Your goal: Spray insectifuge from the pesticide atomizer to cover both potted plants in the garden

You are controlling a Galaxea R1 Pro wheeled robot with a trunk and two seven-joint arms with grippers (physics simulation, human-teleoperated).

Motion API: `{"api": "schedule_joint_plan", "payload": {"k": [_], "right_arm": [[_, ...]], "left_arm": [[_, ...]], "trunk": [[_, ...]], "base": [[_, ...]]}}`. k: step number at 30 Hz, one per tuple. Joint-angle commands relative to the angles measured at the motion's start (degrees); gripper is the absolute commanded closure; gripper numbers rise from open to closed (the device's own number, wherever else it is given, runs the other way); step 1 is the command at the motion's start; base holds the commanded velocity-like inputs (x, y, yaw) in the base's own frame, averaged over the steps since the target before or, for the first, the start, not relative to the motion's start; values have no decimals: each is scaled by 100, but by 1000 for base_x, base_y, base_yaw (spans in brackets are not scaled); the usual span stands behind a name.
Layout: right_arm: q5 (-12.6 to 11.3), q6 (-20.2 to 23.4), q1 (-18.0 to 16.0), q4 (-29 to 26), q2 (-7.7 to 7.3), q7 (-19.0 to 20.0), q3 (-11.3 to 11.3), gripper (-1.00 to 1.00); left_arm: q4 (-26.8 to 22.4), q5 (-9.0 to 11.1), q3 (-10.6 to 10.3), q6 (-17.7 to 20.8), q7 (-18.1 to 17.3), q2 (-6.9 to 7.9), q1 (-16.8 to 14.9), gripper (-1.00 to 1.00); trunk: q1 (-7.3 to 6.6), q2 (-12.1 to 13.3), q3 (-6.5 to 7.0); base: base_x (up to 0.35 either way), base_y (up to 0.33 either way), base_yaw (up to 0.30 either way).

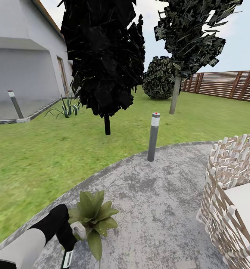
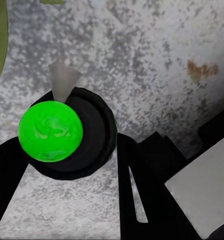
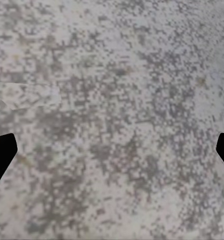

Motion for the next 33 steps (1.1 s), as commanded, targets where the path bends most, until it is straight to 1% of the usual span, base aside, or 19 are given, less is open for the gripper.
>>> {"api": "schedule_joint_plan", "payload": {"k": [1,5,22,24,27,28,29,33], "right_arm": [[-10,-13,-4,6,-1,-31,35,-100],[-8,-19,-4,6,4,-31,38,-100],[-14,-20,-3,6,6,-31,38,-100],[-14,-20,-3,6,6,-31,38,-100],[-16,-20,-3,6,6,-35,38,-100],[-17,-20,-3,6,6,-34,38,-100],[-16,-20,-3,6,6,-34,38,-100],[-21,-20,-3,6,6,-35,38,-100]], "left_arm": [[-31,-14,-10,41,-28,34,0,100],[-49,-12,16,44,-18,12,1,100],[51,6,-27,48,13,-21,21,100],[272,3,-27,48,25,-21,26,100],[624,-13,-27,41,180,16,27,100],[843,-16,-27,19,386,44,27,100],[954,-7,-27,7,541,48,25,100],[993,27,-6,8,741,-8,24,100]], "trunk": [[-1,-2,-6],[-1,-2,-6],[-1,-2,-6],[-1,-2,-6],[-1,-2,-6],[-1,-2,-6],[-1,-2,-6],[-1,-2,-6]], "base": [[0,0,0],[0,0,0],[0,0,0],[0,0,0],[-2,6,0],[-65,165,0],[-88,222,0],[-101,252,0]]}}
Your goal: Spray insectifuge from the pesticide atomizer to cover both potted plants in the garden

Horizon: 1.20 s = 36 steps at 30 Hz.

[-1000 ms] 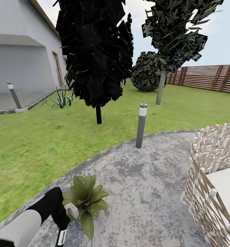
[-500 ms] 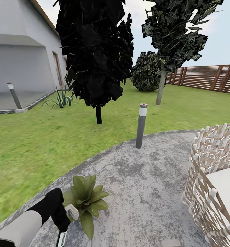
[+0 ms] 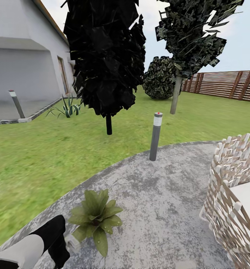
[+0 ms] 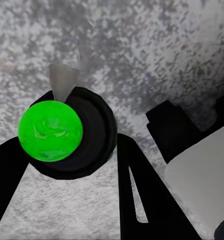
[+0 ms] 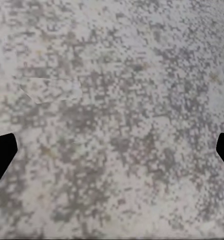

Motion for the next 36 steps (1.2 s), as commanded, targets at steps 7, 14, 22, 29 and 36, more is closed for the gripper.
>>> {"api": "schedule_joint_plan", "payload": {"k": [7,14,22,29,36], "right_arm": [[-19,-19,-5,0,1,-36,38,-100],[-21,-23,-5,-1,1,-38,30,-100],[-21,-25,-5,-2,1,-46,27,-100],[-21,-22,-5,-1,1,-45,29,-100],[-21,-22,-5,-1,1,-43,29,-100]], "left_arm": [[-446,-6,17,61,-32,-17,-12,100],[-934,-49,-5,82,-35,-231,-12,100],[-955,-52,0,58,-10,-267,-13,100],[-953,-61,14,57,-6,-254,-13,100],[-947,-67,12,65,73,-251,-12,100]], "trunk": [[-2,-2,-6],[-2,-2,0],[-2,-2,17],[-2,-2,18],[-2,-2,18]], "base": [[-17,50,0],[0,1,-52],[-187,16,-163],[-170,238,-144],[-10,239,-193]]}}
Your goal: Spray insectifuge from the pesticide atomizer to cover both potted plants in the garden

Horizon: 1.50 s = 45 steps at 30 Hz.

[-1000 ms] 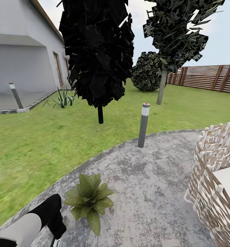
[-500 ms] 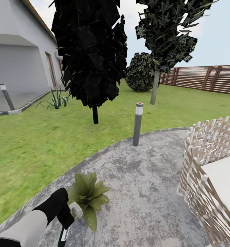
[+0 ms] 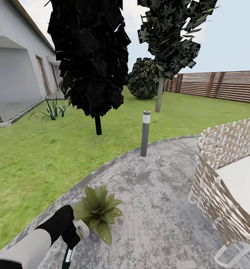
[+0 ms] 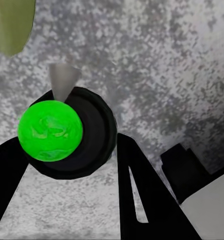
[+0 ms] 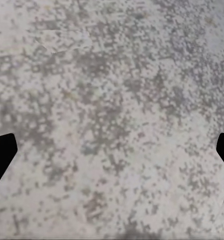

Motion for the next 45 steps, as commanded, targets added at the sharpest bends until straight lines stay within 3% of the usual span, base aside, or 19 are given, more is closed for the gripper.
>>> {"api": "schedule_joint_plan", "payload": {"k": [1,5,9,12,20,31,41,45], "right_arm": [[-11,-12,-5,7,1,-29,38,-100],[-5,-12,-5,11,-1,-27,38,-100],[-3,-10,-5,15,-6,-26,38,-100],[-3,-8,-5,16,-7,-26,38,-100],[-8,-4,-5,8,-8,-33,38,-100],[-11,-9,-5,7,-8,-35,34,-100],[-11,-7,-5,7,-8,-35,38,-100],[-11,-10,-5,7,-8,-35,37,-100]], "left_arm": [[-13,-41,-16,16,-11,3,0,100],[-13,22,-6,16,74,-36,0,100],[49,8,-23,16,92,-412,0,100],[58,18,-18,16,84,-481,0,100],[75,29,0,16,79,-337,8,100],[-12,29,0,32,74,-319,-16,100],[-16,5,-17,61,52,-328,-96,100],[-18,-14,-22,188,-36,-239,-111,100]], "trunk": [[-1,-2,-6],[-1,-2,-6],[-1,-2,-6],[-1,-2,-6],[-1,-2,-6],[-1,-2,-6],[-1,-2,-6],[-1,-2,-6]], "base": [[-1,51,-28],[0,14,-8],[0,2,-1],[0,0,0],[-60,7,0],[-242,182,-107],[104,320,-272],[83,139,-58]]}}
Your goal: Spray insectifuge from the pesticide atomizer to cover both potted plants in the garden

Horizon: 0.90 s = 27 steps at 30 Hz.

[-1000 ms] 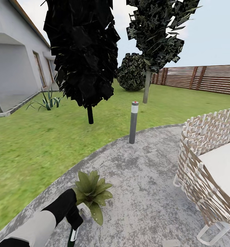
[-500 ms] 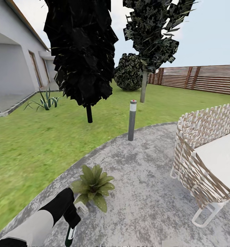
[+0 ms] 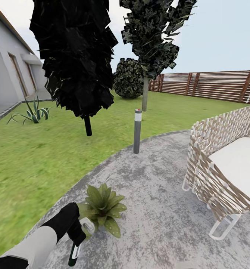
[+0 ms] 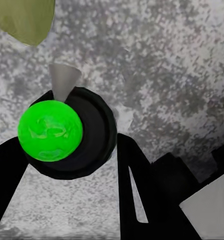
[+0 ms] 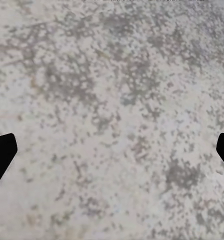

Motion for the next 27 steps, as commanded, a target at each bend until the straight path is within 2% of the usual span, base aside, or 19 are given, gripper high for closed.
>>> {"api": "schedule_joint_plan", "payload": {"k": [1,3,4,6,13,20,23,25,27], "right_arm": [[-11,-11,-4,7,1,-31,38,-100],[-8,-11,-4,7,1,-31,39,-100],[-5,-13,-4,7,1,-26,39,-100],[-3,-14,-4,12,1,-23,39,-100],[5,-10,-4,12,-32,-22,40,-100],[-7,-6,-4,6,-26,-22,39,-100],[-10,-7,-4,4,-25,-22,39,-100],[-11,-7,-4,6,-25,-22,39,-100],[-11,-6,-4,6,-25,-22,39,-100]], "left_arm": [[-15,-45,-19,27,-166,33,-21,100],[-16,-65,-35,35,-491,114,-96,100],[-20,-74,-50,38,-790,228,-174,100],[-24,-78,-59,39,-992,313,-225,100],[-306,-86,-67,63,-1092,259,-250,100],[-358,-93,-95,66,-1093,273,-250,100],[-359,-300,-96,72,-1097,270,-250,100],[-360,-573,-91,101,-1101,261,-250,100],[-360,-664,-90,113,-1102,257,-250,100]], "trunk": [[-1,-2,-6],[-1,-2,-6],[-1,-2,-6],[-1,-2,-6],[-1,-2,-6],[-1,-2,-6],[-1,-2,-6],[-1,-2,-6],[-1,-2,-6]], "base": [[20,33,-14],[10,17,-7],[3,6,-2],[1,2,-1],[0,0,0],[-60,19,-18],[-257,154,-223],[-273,215,-274],[-268,235,-284]]}}
